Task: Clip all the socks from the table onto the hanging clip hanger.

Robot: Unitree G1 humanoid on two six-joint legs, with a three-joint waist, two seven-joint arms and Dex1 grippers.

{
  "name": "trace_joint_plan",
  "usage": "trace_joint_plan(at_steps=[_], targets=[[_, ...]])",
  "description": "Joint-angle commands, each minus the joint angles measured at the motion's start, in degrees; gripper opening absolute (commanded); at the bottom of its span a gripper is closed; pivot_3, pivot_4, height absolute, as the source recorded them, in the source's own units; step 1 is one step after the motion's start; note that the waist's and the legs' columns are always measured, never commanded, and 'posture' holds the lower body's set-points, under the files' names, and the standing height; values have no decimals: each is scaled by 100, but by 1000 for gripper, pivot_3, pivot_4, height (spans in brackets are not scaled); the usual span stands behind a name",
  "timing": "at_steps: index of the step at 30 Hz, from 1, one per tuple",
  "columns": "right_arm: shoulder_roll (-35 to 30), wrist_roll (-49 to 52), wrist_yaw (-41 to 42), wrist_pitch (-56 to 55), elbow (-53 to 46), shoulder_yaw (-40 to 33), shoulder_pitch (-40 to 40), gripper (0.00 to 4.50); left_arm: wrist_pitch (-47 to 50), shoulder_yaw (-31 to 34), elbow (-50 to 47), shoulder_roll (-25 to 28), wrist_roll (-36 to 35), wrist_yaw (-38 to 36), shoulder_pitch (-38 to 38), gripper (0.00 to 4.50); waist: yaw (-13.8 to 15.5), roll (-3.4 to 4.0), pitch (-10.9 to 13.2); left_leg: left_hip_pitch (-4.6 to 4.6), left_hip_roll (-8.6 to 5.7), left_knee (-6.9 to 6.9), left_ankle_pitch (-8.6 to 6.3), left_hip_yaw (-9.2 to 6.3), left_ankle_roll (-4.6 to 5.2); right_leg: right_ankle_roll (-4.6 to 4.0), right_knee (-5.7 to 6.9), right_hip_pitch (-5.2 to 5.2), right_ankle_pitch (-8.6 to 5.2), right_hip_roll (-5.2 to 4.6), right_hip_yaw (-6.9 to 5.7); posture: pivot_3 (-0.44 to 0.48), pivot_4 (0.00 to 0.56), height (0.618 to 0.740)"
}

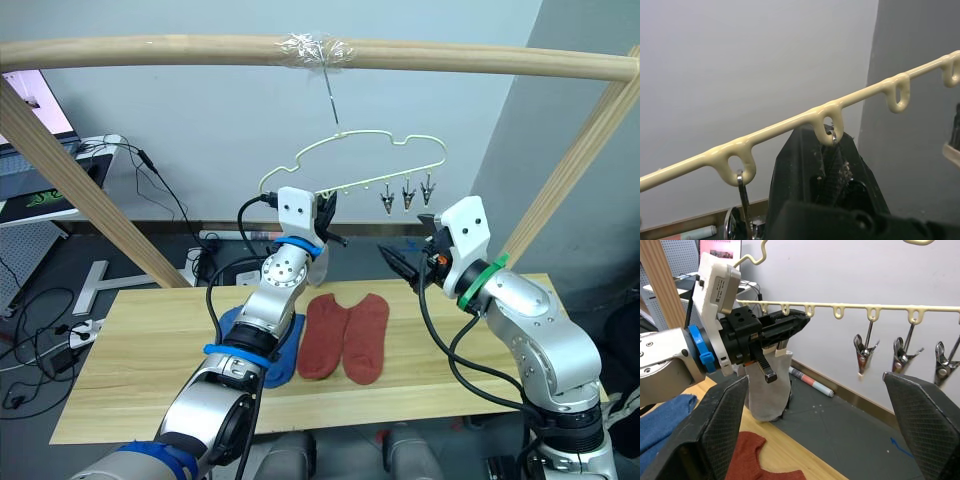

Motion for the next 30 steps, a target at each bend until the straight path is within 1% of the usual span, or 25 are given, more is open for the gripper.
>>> trace_joint_plan(at_steps=[1, 4, 5, 6, 8, 10, 12, 16, 19, 22, 25, 27, 30], targets=[[-23, -248, -128, -102, -116, 295, 166, 4500, 700, 251, -438, -121, -718, -595, 27, 6, 1, -1, -1, 0, 0, 0, 0, 0, 0, 0, 0, 0, 0, 0, 0, 1, 146, 740], [-102, -788, -284, -199, 286, 875, 443, 4500, 2005, 557, -941, -116, -1562, -1165, 73, 6, -3, -1, -3, 2, 0, 0, 0, 0, 0, 0, 0, 3, -1, 0, 0, 8, 148, 740], [-28, -979, -332, -394, 520, 1068, 521, 4500, 2666, 775, -1098, -129, -2017, -1285, 50, 6, -9, -1, -4, 5, 0, 0, 0, 0, 0, 2, 0, 5, -2, 0, 0, 12, 152, 740], [61, -1154, -366, -604, 766, 1253, 577, 4500, 3266, 1017, -1208, -126, -2435, -1321, 1, 6, -16, -1, -4, 12, 1, 0, 0, 0, 0, 17, 1, 11, -10, 1, 0, 12, 152, 740], [237, -1513, -402, -992, 1345, 1655, 621, 4500, 4283, 1403, -1326, -16, -3099, -1433, -114, 6, -24, -2, -4, 29, 2, 0, 0, 1, 0, 20, 6, 21, -13, 1, 3, 12, 152, 740], [440, -1792, -399, -1278, 1928, 1969, 573, 4500, 4993, 1684, -1313, 139, -3526, -1473, -238, 6, -45, -1, -4, 41, 4, 0, 4, 1, 7, 20, 9, 28, -13, 7, 4, 20, 154, 740], [712, -1992, -412, -1460, 2558, 2186, 445, 4500, 5445, 1850, -1277, 302, -3767, -1499, -353, 6, -70, -1, -4, 45, 5, -1, 9, 1, 14, 16, 11, 31, -11, 9, 4, 33, 155, 740], [1329, -2311, -519, -1750, 3980, 2360, 85, 4500, 6060, 2091, -1270, 485, -4142, -1516, -537, 6, -92, -2, -4, 46, 6, -1, 12, 0, 19, 8, 11, 31, -6, 10, 4, 59, 153, 740], [1716, -2476, -666, -1998, 5096, 2266, -207, 4500, 6271, 2164, -1324, 529, -4301, -1503, -569, 6, -68, -3, -5, 45, 7, -2, 13, -1, 19, 8, 11, 31, -6, 10, 3, 66, 150, 740], [2037, -2451, -775, -2212, 6116, 2009, -451, 4500, 6440, 2336, -1384, 496, -4483, -1344, -571, 6, -16, -3, -5, 44, 7, -6, 12, -1, 18, 7, 8, 30, -6, 9, 3, 74, 149, 740], [2010, -2738, -788, -2572, 6733, 2063, -550, 3910, 6611, 2452, -1469, 507, -4622, -1212, -537, 0, -12, -7, -10, 45, 7, -9, 12, 0, 18, 7, 8, 30, -6, 8, 4, 79, 144, 740], [1941, -2841, -668, -2674, 6773, 2118, -478, 3272, 6747, 2559, -1487, 523, -4733, -1160, -532, 0, -13, -11, -17, 48, 7, -8, 13, -1, 17, 7, 8, 32, -6, 9, 3, 87, 143, 740], [1762, -3031, -458, -2789, 6452, 2262, -215, 2148, 6944, 2780, -1459, 534, -4933, -1004, -541, 0, -13, -10, -40, 50, 7, -8, 13, -1, 17, 7, 9, 34, -6, 9, 3, 85, 142, 740]])
